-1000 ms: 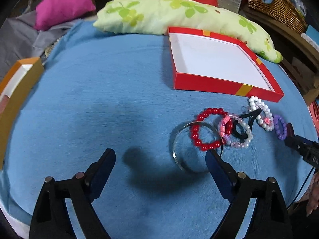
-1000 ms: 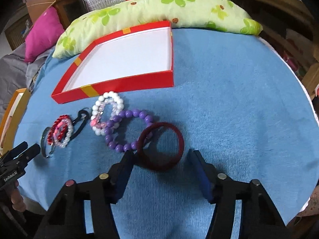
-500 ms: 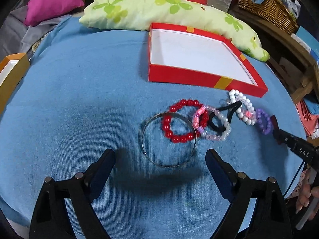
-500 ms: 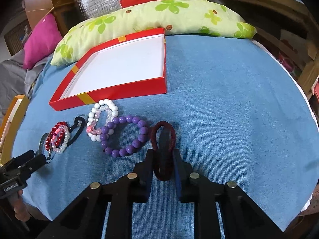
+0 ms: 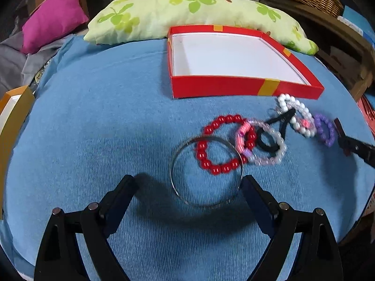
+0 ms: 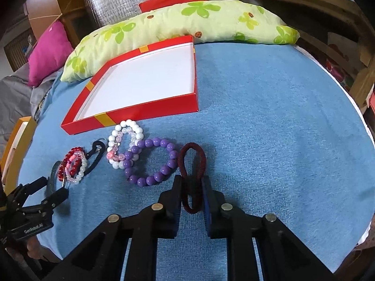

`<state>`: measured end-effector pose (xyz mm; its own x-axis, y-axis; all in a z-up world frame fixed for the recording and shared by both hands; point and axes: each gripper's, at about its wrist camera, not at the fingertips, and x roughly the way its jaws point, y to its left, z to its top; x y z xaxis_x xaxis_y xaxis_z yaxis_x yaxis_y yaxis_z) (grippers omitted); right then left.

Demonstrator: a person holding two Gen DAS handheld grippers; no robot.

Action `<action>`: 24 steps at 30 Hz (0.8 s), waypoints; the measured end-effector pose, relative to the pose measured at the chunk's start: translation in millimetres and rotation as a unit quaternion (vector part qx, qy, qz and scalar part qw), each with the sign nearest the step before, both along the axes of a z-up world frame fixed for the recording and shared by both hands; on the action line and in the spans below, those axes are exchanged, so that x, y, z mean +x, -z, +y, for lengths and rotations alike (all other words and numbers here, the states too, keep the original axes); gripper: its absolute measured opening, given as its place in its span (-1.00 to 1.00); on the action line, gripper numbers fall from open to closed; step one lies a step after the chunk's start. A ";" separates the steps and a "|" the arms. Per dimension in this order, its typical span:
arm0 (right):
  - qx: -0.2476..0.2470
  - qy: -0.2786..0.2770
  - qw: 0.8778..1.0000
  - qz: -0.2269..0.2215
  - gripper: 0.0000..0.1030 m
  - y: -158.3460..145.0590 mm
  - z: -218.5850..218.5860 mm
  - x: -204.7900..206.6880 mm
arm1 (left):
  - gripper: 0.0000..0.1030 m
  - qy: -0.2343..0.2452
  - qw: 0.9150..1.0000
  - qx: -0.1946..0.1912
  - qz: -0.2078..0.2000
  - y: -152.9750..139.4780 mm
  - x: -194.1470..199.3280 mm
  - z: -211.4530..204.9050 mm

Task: Organize jewelry
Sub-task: 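Grasp the maroon hair tie with the right tool while the left tool grasps the silver bangle, then carry both items into the red tray and open both tools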

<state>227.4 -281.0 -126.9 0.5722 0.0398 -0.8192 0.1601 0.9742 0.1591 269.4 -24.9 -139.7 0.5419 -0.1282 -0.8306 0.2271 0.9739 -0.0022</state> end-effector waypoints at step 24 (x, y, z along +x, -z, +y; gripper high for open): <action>0.046 -0.034 0.993 -0.107 -0.70 -46.0 14.0 12.7 | 0.20 0.005 0.995 -0.058 -0.084 -60.1 0.1 9.8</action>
